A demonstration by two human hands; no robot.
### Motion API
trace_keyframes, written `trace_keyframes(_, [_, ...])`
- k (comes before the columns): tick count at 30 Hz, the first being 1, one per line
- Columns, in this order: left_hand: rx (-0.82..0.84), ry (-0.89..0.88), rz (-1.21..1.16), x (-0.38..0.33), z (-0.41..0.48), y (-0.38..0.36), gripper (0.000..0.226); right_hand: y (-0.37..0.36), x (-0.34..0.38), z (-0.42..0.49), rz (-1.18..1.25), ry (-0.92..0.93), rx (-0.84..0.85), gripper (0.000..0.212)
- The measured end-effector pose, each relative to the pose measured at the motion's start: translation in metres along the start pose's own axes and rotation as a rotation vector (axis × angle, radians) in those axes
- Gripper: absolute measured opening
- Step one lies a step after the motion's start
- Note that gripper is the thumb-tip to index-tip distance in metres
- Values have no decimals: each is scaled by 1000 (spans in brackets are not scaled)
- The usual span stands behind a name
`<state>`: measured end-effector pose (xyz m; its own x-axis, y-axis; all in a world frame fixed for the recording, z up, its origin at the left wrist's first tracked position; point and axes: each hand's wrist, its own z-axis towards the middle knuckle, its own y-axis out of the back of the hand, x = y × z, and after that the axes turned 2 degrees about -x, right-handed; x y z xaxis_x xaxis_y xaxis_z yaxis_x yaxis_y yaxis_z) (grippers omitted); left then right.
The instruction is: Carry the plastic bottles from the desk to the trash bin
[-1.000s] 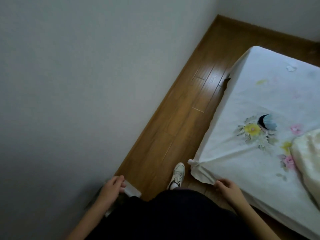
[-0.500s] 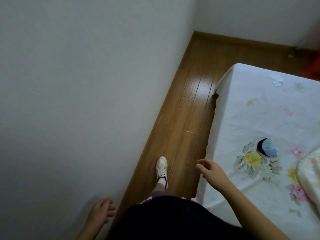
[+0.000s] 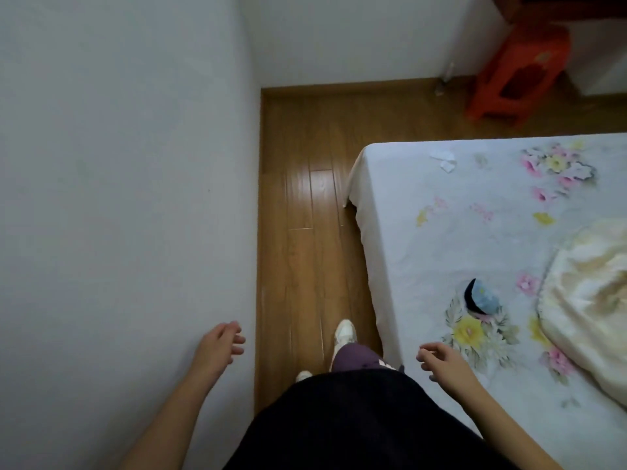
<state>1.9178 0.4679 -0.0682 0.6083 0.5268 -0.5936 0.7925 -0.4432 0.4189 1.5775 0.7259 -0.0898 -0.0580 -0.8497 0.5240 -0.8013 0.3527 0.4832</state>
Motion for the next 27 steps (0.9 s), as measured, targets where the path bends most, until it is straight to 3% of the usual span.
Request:
trace_keyframes(7, [42,-81,70,-117,98,-20,29,22,75,107,48,-74,-26,15])
trace_keyframes(10, [-3,46,49,-136,132,-22,31,27,141,159,20,-53,13,19])
trace_keyframes(14, [-53,207,-27,-157,166,-24,32,22,253,221,-99,120,126,19])
trace_keyframes(21, [-92,334,-82,-230,218,-14,26,18,433,305,-111,319,206,21])
trace_keyframes(27, [-71,320,-62,-331,335,-15,25,20,496,389,-101,222,157,20])
